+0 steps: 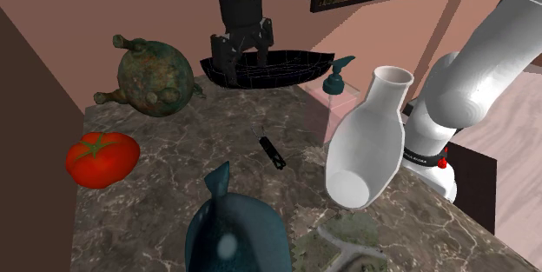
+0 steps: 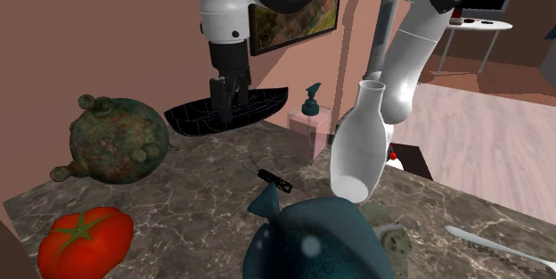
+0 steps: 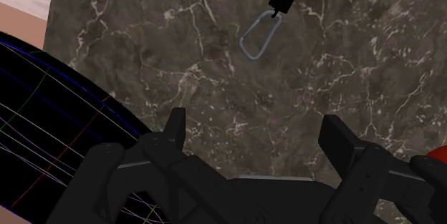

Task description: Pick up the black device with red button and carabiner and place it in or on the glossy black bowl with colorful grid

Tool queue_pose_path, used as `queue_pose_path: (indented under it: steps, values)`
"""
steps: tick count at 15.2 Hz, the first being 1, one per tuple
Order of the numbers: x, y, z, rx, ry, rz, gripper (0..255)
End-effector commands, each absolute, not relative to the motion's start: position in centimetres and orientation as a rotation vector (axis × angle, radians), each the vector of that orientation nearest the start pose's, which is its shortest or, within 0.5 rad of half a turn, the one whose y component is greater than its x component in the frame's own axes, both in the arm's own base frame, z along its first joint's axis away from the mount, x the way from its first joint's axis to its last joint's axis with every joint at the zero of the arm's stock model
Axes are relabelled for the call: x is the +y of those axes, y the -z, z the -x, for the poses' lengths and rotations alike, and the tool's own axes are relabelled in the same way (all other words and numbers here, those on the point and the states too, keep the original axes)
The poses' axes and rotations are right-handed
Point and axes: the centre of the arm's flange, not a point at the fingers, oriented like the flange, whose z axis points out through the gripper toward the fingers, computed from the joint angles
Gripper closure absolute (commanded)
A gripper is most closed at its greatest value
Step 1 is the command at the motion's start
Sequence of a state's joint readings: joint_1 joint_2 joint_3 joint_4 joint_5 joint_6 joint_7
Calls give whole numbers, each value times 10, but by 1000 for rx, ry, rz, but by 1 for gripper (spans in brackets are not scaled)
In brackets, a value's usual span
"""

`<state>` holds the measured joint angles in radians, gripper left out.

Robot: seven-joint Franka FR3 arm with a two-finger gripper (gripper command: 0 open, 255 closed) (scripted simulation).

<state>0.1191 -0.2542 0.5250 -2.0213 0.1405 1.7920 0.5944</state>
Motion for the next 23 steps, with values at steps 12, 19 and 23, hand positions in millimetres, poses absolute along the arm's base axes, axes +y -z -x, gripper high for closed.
queue_pose_path:
  steps: [12,19,23]
  values:
    - [322,-514,-374,-6,-17,3136,0]
    - [322,-514,-374,-6,-17,3136,255]
    - [322,-514,-374,-6,-17,3136,0]
